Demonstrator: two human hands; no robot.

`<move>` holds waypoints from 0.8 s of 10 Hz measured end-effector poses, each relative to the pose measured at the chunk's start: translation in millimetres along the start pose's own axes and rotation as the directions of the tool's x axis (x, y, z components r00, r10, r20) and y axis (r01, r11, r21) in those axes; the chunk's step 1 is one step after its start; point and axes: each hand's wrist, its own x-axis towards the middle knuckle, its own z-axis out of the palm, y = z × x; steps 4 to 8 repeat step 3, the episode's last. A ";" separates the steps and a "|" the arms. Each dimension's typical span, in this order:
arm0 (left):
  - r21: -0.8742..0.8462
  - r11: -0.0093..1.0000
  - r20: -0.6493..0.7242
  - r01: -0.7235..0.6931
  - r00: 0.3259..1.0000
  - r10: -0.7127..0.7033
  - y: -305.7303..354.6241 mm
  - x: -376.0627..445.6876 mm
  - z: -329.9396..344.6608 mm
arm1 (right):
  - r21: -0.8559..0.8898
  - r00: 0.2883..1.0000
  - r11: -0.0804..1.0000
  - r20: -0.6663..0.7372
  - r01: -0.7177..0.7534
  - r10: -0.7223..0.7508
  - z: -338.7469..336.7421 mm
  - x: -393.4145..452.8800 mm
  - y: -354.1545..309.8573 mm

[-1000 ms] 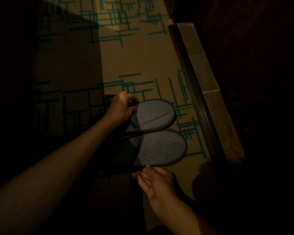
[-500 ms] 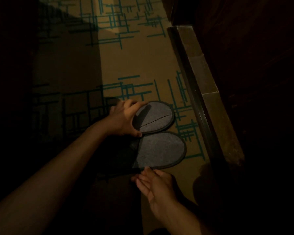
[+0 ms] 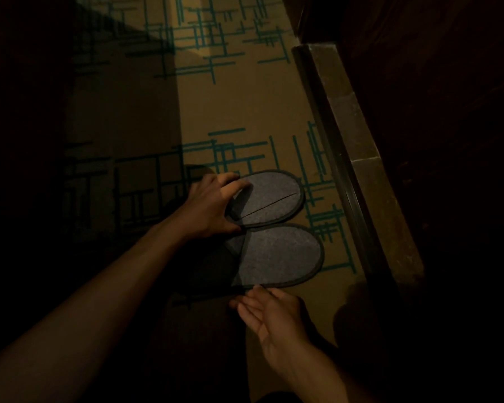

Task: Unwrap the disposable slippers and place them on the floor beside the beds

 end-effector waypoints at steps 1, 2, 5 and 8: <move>0.019 1.000 0.004 -0.008 1.000 0.008 0.9 -1.9 0.7 | -0.025 1.000 1.000 0.021 0.014 -0.013 -3.2 1.6 0.3; -0.014 1.000 -0.009 -0.014 1.000 0.014 0.9 -3.9 -2.1 | -0.071 0.998 0.997 0.056 0.011 -0.007 -6.2 0.8 0.2; 0.009 1.000 -0.010 -0.015 1.000 0.016 8.5 -22.1 -9.3 | -0.224 0.997 0.974 0.070 0.027 -0.012 -14.4 -5.9 -4.7; 0.009 1.000 -0.010 -0.015 1.000 0.016 8.5 -22.1 -9.3 | -0.224 0.997 0.974 0.070 0.027 -0.012 -14.4 -5.9 -4.7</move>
